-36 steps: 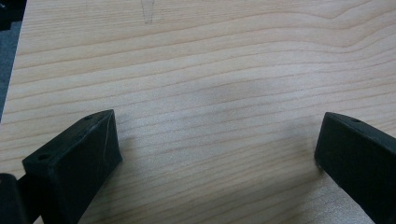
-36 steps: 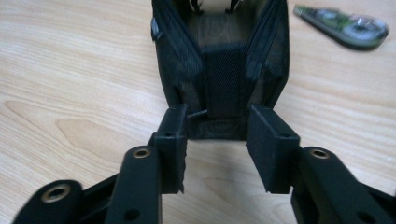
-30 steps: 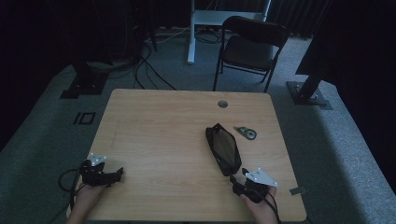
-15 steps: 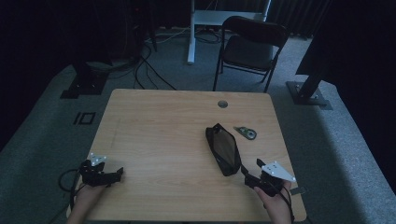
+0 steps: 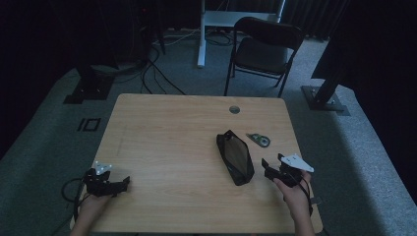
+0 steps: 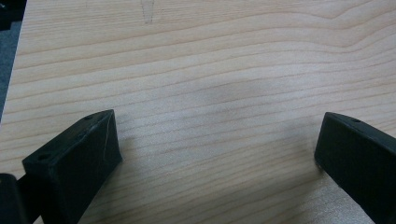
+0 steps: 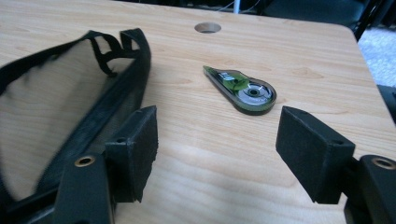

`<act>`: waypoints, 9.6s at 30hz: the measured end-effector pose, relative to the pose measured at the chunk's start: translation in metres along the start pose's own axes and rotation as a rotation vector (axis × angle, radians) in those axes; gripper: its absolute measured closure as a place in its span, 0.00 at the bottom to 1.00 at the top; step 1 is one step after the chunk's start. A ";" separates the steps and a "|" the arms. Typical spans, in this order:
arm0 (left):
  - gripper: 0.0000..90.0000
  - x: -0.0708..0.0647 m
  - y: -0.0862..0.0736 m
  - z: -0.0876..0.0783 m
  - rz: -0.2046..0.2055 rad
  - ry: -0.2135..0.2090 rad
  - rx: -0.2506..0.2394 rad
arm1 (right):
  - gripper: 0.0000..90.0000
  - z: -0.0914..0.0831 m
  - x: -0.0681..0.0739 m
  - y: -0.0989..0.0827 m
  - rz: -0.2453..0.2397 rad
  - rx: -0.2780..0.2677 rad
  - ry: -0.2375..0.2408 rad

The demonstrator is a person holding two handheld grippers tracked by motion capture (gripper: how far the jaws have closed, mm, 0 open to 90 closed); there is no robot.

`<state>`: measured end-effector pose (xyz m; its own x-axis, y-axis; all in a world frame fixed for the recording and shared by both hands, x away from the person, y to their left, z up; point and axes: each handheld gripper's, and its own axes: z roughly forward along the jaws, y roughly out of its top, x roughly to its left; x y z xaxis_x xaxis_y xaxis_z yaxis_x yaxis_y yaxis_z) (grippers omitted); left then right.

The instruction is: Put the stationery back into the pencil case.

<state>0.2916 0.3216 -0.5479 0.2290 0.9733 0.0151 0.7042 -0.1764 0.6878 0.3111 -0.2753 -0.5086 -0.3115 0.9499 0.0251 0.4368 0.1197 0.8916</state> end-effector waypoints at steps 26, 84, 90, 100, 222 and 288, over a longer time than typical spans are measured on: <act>0.00 0.000 0.000 0.000 -0.001 0.000 -0.001 | 0.21 0.094 -0.035 0.023 -0.080 0.148 0.041; 0.00 0.000 0.000 0.000 -0.001 0.000 0.000 | 0.55 0.130 -0.028 0.048 0.003 0.241 -0.020; 0.00 0.000 0.000 0.000 -0.002 0.000 -0.001 | 0.55 0.114 -0.024 0.059 0.016 0.224 -0.021; 0.00 0.000 0.000 0.000 -0.001 0.000 -0.001 | 0.56 0.090 -0.019 0.070 0.034 0.195 -0.026; 0.00 0.000 0.000 0.000 -0.002 0.000 0.000 | 0.56 0.098 0.094 0.066 0.077 0.488 0.031; 0.00 0.000 0.000 0.000 -0.003 0.000 -0.002 | 0.19 0.005 0.007 0.026 0.055 0.086 0.014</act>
<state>0.2917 0.3214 -0.5480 0.2268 0.9739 0.0126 0.7033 -0.1727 0.6896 0.3243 -0.2640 -0.4872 -0.2963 0.9517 0.0801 0.5247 0.0921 0.8463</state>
